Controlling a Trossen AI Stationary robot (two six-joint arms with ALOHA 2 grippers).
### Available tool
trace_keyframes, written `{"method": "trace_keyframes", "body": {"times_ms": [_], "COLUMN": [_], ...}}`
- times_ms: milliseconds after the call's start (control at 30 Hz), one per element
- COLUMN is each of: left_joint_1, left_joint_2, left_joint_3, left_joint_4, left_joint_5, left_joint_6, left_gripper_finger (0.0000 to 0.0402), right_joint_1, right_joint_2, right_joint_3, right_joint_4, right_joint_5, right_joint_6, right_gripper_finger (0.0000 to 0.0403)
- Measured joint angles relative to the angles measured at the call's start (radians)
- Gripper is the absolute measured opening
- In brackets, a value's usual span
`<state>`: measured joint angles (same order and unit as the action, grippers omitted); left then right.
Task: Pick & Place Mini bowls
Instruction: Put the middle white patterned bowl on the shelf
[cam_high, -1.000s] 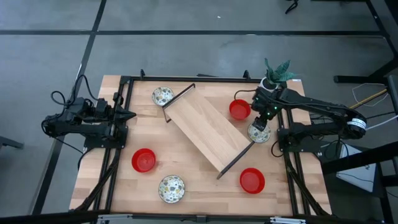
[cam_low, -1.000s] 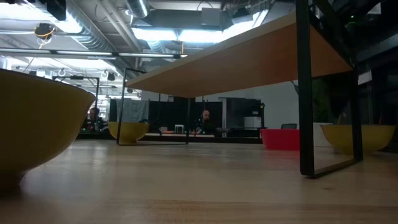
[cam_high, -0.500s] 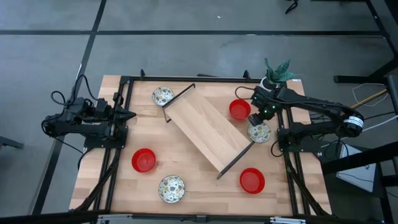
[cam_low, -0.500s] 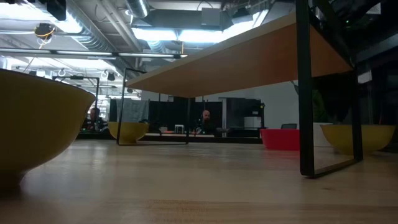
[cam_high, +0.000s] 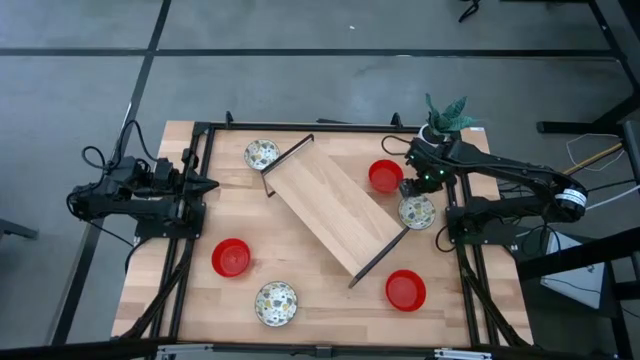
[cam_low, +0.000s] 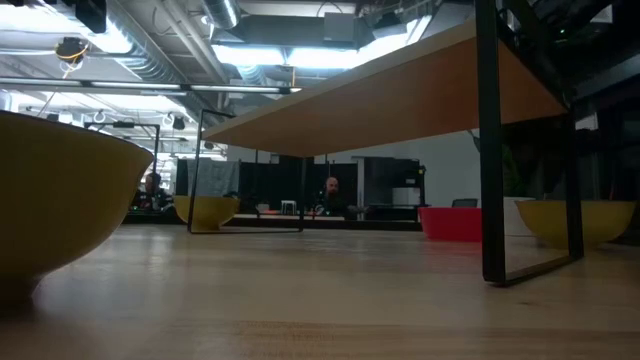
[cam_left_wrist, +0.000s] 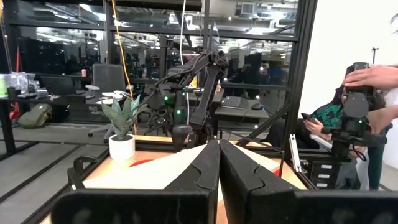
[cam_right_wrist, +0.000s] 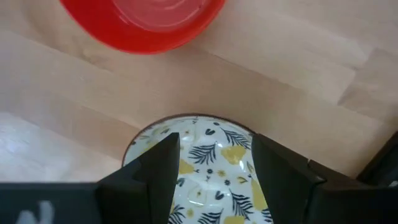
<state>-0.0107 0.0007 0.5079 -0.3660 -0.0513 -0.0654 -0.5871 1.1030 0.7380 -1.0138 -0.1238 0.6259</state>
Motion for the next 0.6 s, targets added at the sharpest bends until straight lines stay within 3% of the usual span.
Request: {"method": "trace_keyframes", "body": {"times_ms": [133, 600], "left_joint_1": [0.0, 0.0], "left_joint_2": [0.0, 0.0], "left_joint_3": [0.0, 0.0], "left_joint_4": [0.0, 0.0], "left_joint_5": [0.0, 0.0], "left_joint_6": [0.0, 0.0], "left_gripper_finger": [0.0004, 0.0004], "right_joint_1": [0.0, 0.001], "right_joint_2": [0.0, 0.001], "right_joint_3": [0.0, 0.114], "right_joint_4": [0.02, -0.013], "right_joint_5": [0.0, -0.062], "right_joint_6": [-0.128, -0.819], "right_gripper_finger": [0.02, 0.02]}}
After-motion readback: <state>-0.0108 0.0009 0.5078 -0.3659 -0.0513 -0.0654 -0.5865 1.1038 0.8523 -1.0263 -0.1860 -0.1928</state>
